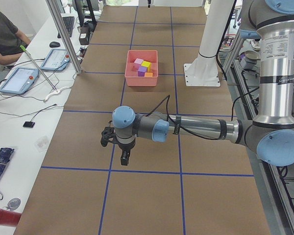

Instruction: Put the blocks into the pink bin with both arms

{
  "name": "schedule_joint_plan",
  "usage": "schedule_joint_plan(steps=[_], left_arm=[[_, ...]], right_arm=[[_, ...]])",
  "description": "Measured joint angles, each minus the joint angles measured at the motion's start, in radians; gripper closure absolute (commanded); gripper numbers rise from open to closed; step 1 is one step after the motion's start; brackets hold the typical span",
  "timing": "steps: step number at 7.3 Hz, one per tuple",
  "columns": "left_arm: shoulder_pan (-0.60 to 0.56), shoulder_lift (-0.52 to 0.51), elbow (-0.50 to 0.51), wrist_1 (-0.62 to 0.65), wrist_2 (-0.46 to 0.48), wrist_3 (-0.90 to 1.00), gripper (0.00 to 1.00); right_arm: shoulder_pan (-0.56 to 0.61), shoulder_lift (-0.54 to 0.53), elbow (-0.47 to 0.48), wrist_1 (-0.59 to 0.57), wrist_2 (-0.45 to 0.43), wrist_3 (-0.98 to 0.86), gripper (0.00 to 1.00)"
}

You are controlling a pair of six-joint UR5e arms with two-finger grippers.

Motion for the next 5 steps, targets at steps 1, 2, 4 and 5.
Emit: schedule_joint_plan(steps=[1, 2, 4, 5], left_arm=[[-0.002, -0.010, -0.002, 0.044, -0.001, 0.000, 0.00], [-0.003, -0.015, -0.005, 0.072, -0.007, 0.000, 0.00], [-0.006, -0.014, -0.013, 0.093, -0.035, 0.001, 0.00], [-0.007, -0.008, -0.032, 0.094, -0.041, 0.002, 0.00]], right_arm=[[0.000, 0.005, -0.002, -0.004, 0.024, 0.006, 0.00], [0.000, 0.011, -0.002, -0.006, 0.045, 0.012, 0.00], [-0.001, 0.027, -0.001, -0.008, 0.059, 0.034, 0.00], [-0.001, 0.037, -0.001, -0.008, 0.060, 0.050, 0.00]])
